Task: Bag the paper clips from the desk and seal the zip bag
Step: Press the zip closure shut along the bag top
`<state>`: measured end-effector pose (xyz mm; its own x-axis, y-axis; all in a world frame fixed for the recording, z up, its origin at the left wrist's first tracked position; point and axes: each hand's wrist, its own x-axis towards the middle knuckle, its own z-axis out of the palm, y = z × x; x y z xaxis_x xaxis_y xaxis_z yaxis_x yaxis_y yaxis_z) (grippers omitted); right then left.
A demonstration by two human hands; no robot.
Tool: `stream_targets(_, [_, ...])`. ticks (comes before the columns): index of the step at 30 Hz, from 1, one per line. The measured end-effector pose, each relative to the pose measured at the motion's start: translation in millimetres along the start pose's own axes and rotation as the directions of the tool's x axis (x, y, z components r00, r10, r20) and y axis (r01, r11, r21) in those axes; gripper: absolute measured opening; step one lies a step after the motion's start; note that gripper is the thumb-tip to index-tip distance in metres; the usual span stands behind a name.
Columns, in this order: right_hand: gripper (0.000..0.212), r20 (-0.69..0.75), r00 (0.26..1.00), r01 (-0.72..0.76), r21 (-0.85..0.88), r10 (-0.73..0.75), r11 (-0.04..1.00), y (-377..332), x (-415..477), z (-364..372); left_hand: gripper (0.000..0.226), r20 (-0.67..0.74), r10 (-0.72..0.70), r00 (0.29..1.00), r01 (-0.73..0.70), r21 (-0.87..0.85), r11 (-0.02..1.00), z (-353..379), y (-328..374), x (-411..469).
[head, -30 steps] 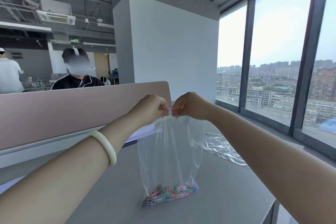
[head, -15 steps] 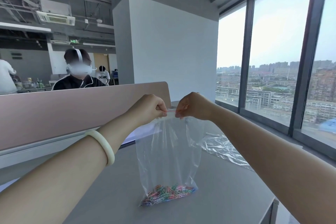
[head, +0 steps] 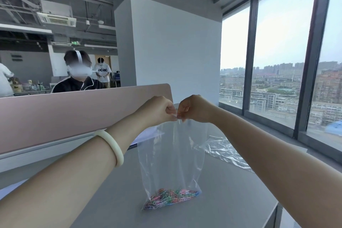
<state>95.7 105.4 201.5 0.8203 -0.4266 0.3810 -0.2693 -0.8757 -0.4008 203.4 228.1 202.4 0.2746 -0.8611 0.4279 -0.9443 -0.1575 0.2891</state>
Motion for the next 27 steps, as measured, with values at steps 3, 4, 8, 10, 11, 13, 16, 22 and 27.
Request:
stream_targets(3, [0.024, 0.013, 1.0, -0.002, 0.001, 0.002, 1.0, -2, -1, -1, 0.015, -0.017, 0.002, 1.0, -0.003, -0.03, 1.0, 3, 2, 3])
stream_targets(4, [0.022, 0.016, 1.0, -0.002, -0.003, 0.002, 1.0, -2, -1, -1, 0.012, -0.02, 0.001, 1.0, -0.001, -0.033, 0.999, 4, 1, 4])
stream_targets(8, [0.016, 0.022, 1.0, -0.019, 0.013, 0.019, 1.0, 2, -3, -3, 0.009, -0.02, 0.0, 1.0, -0.001, -0.028, 1.0, 4, 0, 4])
stream_targets(10, [0.012, 0.027, 0.999, -0.027, 0.001, 0.027, 1.0, 7, -4, -6, 0.008, -0.019, -0.004, 1.0, 0.003, -0.032, 0.999, 4, -2, 4])
stream_targets(11, [0.009, 0.021, 0.999, -0.032, -0.004, 0.032, 0.999, 9, -5, -9, 0.007, -0.022, -0.007, 1.0, 0.006, -0.04, 0.999, 3, -4, 5])
stream_targets(13, [0.005, 0.009, 0.999, -0.033, -0.011, 0.033, 0.999, 13, -7, -13, 0.007, -0.024, -0.011, 1.0, 0.01, -0.058, 0.998, 3, -5, 5])
stream_targets(16, [0.008, 0.003, 1.0, -0.027, -0.029, 0.027, 0.999, 13, -8, -13, 0.01, -0.018, -0.011, 1.0, 0.01, -0.052, 0.999, 4, -2, 6])
stream_targets(22, [0.02, -0.035, 0.998, -0.06, -0.055, 0.058, 0.997, 16, -13, -14, 0.019, -0.007, -0.009, 1.0, 0.009, 0.015, 1.0, 12, 6, 10])
stream_targets(27, [0.019, -0.019, 0.999, -0.045, -0.034, 0.044, 0.998, 19, -15, -16, 0.007, -0.012, 0.016, 1.0, -0.017, -0.02, 1.0, 17, 12, 11])
